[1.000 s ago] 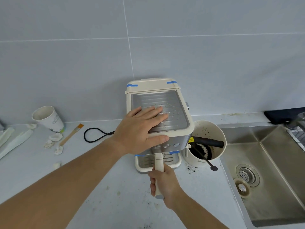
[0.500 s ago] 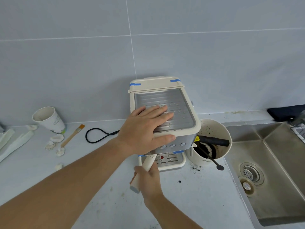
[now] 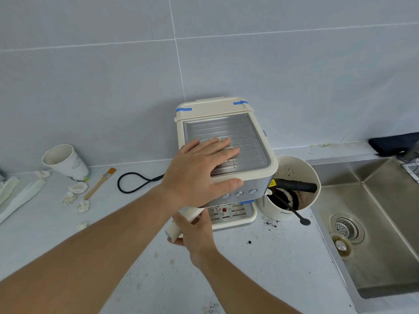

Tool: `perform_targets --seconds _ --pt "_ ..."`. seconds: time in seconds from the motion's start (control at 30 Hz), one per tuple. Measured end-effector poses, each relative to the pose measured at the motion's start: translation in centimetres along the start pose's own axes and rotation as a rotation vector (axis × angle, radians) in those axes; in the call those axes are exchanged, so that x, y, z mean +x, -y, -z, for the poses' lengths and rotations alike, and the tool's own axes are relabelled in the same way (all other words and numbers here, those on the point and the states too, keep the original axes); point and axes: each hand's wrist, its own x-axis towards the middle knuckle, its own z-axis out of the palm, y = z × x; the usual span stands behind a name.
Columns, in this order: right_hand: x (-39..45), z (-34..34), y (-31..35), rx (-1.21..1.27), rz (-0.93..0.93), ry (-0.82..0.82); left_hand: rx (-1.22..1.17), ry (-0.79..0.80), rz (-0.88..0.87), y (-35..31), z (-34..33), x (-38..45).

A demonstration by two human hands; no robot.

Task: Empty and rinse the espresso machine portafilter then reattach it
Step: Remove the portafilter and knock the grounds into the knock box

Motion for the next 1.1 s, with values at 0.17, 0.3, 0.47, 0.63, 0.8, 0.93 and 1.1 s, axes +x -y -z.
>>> perform_targets --seconds 0.17,0.3,0.47,0.63,0.8,0.93,1.1 --pt "0.5 -0.3 -0.1 0.017 -0.001 -0.01 0.002 -0.002 0.002 -0.1 0.0 0.0" --pt "0.9 -0.1 -0.6 0.02 -0.006 -0.013 0.001 -0.003 0.003 -0.1 0.0 0.0" --pt "1.1 0.7 -1.4 0.041 -0.03 -0.021 0.003 -0.003 0.006 0.0 0.0 0.0" --pt "0.5 2.0 -1.9 0.004 -0.066 -0.022 0.012 -0.008 0.006 -0.1 0.0 0.0" --pt "-0.8 3.9 -2.5 -0.078 -0.095 -0.002 0.017 -0.004 0.003 0.0 -0.1 0.0" --pt "-2.0 5.5 -2.8 -0.169 -0.127 0.015 0.03 -0.007 0.004 0.0 0.0 0.0" --pt "-4.3 7.6 -2.6 -0.225 -0.169 0.061 0.024 0.002 0.008 0.0 0.1 0.0"
